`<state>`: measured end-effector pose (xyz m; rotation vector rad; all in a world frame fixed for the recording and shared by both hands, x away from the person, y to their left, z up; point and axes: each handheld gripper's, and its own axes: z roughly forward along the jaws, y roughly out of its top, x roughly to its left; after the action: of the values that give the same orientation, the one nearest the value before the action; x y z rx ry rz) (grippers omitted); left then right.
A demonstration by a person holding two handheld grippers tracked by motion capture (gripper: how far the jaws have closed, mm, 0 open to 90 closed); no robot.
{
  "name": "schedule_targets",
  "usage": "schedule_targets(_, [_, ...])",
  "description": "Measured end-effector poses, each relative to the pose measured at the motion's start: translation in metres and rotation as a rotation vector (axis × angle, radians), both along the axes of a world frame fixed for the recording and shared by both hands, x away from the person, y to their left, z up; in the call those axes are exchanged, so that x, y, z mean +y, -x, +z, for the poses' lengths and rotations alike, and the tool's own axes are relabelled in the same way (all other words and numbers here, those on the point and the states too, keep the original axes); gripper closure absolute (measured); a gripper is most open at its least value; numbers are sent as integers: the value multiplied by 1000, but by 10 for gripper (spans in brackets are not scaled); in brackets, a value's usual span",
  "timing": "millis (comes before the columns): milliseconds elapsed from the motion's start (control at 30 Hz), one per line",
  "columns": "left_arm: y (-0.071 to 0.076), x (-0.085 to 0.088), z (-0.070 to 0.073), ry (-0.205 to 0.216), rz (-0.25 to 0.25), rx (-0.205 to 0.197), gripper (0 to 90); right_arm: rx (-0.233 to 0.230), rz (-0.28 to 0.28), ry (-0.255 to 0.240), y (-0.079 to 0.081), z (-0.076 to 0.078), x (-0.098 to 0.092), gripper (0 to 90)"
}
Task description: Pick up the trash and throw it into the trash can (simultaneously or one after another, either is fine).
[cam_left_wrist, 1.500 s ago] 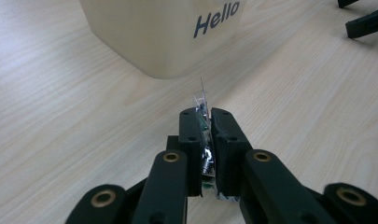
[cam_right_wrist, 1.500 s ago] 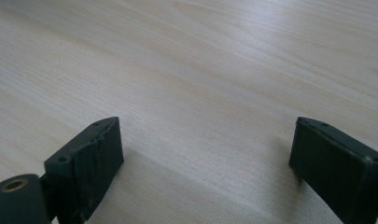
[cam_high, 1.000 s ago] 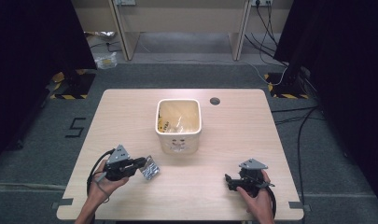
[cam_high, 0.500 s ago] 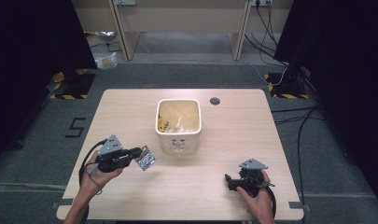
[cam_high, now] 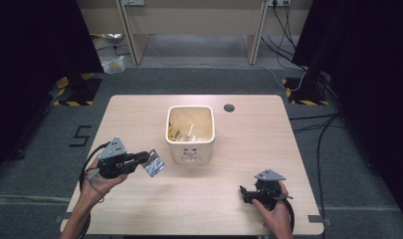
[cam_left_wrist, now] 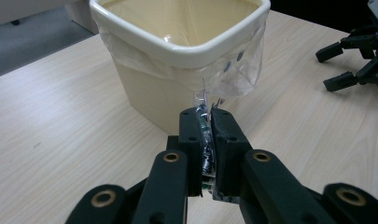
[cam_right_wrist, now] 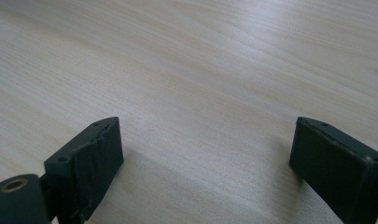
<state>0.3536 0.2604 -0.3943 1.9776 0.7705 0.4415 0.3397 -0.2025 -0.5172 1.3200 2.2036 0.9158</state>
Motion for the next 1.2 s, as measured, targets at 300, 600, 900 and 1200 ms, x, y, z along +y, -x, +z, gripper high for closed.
schedule_targets(300, [-1,-5,21,8,-28,-29,825,0,0,0,0,0,0,97])
schedule_targets(600, [-1,-12,44,18,-58,-66,825,0,0,0,0,0,0,97])
schedule_targets(900, [-6,-23,62,8,-76,-90,825,0,0,0,0,0,0,97])
schedule_targets(1200, [-17,-27,73,33,-65,-107,825,0,0,0,0,0,0,97])
